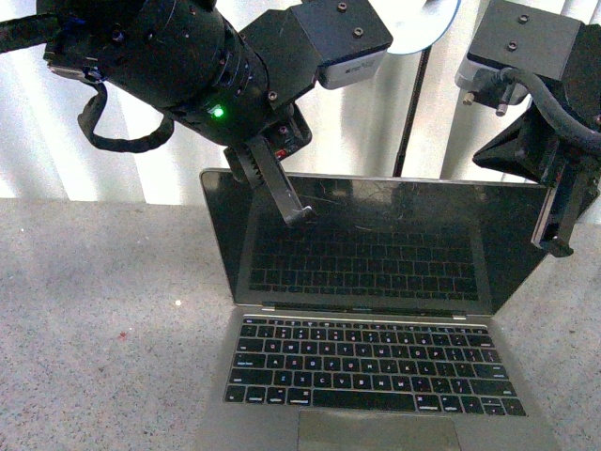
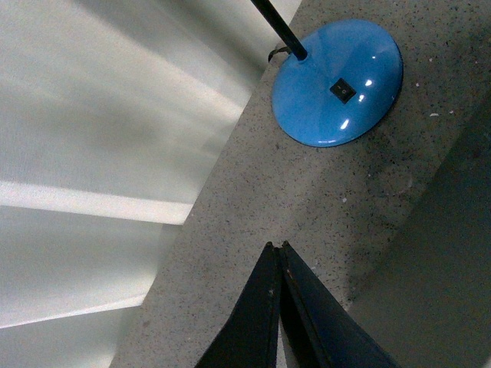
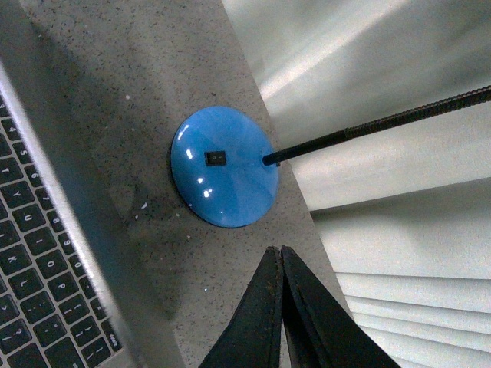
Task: Close laptop
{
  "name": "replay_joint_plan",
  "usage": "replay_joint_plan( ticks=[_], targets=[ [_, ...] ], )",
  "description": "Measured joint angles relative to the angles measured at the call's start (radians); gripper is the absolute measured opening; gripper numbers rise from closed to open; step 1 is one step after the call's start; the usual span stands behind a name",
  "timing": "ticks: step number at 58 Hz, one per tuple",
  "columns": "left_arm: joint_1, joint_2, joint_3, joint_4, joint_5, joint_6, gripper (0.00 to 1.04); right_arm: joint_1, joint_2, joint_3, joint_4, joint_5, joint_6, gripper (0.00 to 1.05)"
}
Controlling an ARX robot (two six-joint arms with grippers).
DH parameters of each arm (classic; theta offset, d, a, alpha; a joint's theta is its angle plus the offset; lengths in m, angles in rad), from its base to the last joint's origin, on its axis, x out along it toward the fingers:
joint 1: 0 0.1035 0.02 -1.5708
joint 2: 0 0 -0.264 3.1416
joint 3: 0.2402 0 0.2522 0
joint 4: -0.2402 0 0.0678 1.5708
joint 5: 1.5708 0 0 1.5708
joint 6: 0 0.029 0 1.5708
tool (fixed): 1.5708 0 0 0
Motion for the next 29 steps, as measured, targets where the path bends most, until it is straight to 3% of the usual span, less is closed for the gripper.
replay_joint_plan(
  ticks=[29],
  targets=[
    [0.003, -0.023, -0.04, -0.054, 0.048, 0.0, 0.04, 0.024, -0.032, -0.062, -0.059, -0.017, -0.039, 0.03]
  ],
)
